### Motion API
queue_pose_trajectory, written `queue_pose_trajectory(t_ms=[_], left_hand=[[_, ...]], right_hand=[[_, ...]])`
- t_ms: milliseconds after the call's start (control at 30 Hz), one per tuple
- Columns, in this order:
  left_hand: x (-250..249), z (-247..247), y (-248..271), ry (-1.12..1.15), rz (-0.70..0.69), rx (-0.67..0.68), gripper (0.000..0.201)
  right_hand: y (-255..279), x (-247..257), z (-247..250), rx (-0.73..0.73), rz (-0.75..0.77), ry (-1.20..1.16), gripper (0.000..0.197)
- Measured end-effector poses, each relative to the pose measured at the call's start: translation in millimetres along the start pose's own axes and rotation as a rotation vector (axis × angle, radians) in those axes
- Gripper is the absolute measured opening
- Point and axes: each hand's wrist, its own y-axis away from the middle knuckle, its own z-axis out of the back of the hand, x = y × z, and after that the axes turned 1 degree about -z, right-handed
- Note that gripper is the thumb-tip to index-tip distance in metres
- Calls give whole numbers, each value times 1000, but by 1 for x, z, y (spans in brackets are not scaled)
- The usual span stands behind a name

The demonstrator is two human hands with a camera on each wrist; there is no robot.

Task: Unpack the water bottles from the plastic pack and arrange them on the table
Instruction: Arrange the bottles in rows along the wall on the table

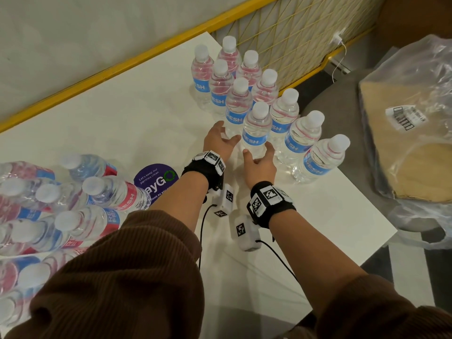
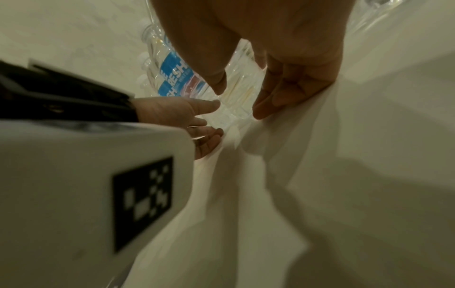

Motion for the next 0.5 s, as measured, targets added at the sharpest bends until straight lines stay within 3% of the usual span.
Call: queue_pose_trajectory(t_ms=[500], left_hand=[[0, 1, 1, -21, -48, -8, 58]], right_hand=[[-4, 0, -5, -43, -28, -27, 58]])
